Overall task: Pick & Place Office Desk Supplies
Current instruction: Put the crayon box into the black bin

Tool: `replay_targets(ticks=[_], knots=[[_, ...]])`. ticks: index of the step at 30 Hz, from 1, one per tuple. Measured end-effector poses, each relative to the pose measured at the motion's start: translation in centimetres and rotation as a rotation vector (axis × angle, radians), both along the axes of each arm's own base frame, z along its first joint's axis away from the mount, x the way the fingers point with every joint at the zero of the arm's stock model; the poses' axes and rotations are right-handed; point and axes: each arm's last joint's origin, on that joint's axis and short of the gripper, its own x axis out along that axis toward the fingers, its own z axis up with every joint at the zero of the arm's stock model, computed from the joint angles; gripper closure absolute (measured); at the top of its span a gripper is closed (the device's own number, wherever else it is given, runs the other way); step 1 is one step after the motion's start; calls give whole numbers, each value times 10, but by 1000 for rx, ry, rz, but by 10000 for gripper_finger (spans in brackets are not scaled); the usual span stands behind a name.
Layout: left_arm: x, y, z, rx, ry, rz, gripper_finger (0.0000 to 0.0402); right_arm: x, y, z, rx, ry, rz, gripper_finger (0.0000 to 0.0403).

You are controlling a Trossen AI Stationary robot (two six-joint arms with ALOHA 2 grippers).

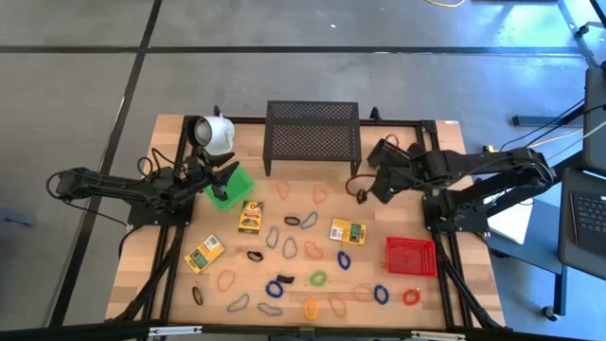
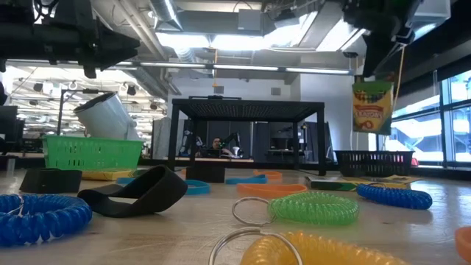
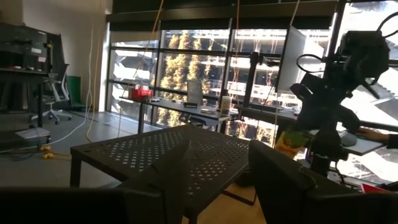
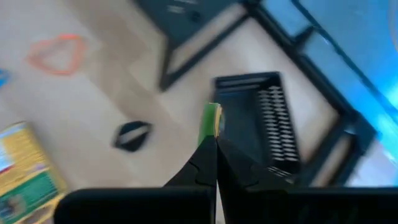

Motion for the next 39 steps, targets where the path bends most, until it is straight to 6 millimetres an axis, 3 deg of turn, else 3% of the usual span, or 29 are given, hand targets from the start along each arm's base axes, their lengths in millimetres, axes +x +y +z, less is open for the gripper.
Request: replay_targets(ticks=[7,16,25,33,39], knots=[[0,0,0,0,0,1,245,-5,-36,1,-93,41,-171,403],[0,0,0,34,25,10,245,-8,-73,-6,-78,82,-363,403],[0,0,0,34,26,9,245,-7,-80,-13,-87,86,-433,403],[0,0,-1,34,37,9,245,-14,-78,-48,-82,86,-548,397],[0,0,-1,34,37,9,245,-12,-79,-62,-83,8,-607,394]])
